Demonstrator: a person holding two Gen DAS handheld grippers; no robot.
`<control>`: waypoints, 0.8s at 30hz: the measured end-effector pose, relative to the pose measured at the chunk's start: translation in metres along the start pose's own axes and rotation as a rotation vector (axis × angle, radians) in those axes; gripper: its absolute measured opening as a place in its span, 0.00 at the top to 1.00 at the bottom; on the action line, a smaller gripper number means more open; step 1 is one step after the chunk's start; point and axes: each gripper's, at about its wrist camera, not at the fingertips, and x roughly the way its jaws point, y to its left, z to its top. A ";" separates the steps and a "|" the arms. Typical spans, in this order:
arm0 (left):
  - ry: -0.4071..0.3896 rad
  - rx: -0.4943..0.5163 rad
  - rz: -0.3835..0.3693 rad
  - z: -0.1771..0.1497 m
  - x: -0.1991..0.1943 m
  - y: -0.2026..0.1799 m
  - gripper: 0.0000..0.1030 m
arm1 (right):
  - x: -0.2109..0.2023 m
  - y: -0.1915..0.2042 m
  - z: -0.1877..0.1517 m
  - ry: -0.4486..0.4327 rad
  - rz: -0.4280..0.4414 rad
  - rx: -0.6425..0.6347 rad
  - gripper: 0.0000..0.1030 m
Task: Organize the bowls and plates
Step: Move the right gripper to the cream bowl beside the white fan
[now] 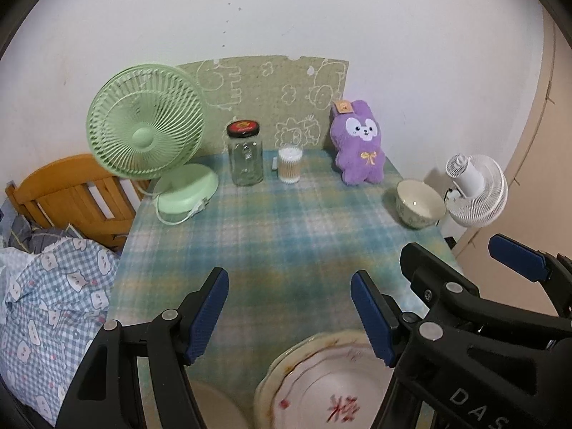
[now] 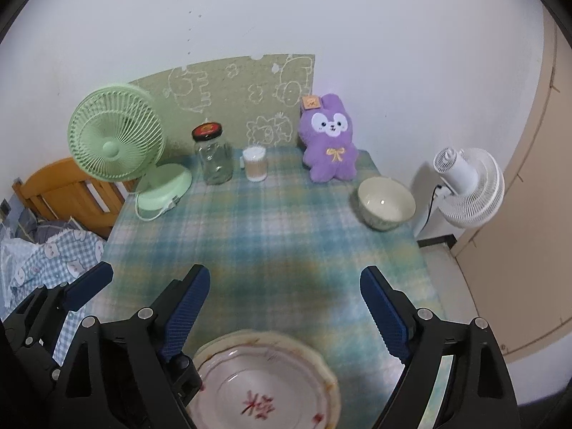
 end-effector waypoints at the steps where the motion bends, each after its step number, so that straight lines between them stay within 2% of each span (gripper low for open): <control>1: 0.001 -0.004 0.004 0.005 0.004 -0.007 0.29 | 0.003 -0.007 0.004 0.000 0.004 -0.003 0.14; 15: 0.005 -0.046 0.054 0.052 0.049 -0.087 0.28 | 0.053 -0.094 0.058 0.005 0.060 -0.038 0.14; 24: 0.019 -0.094 0.039 0.074 0.100 -0.136 0.26 | 0.102 -0.152 0.083 0.014 0.061 -0.061 0.14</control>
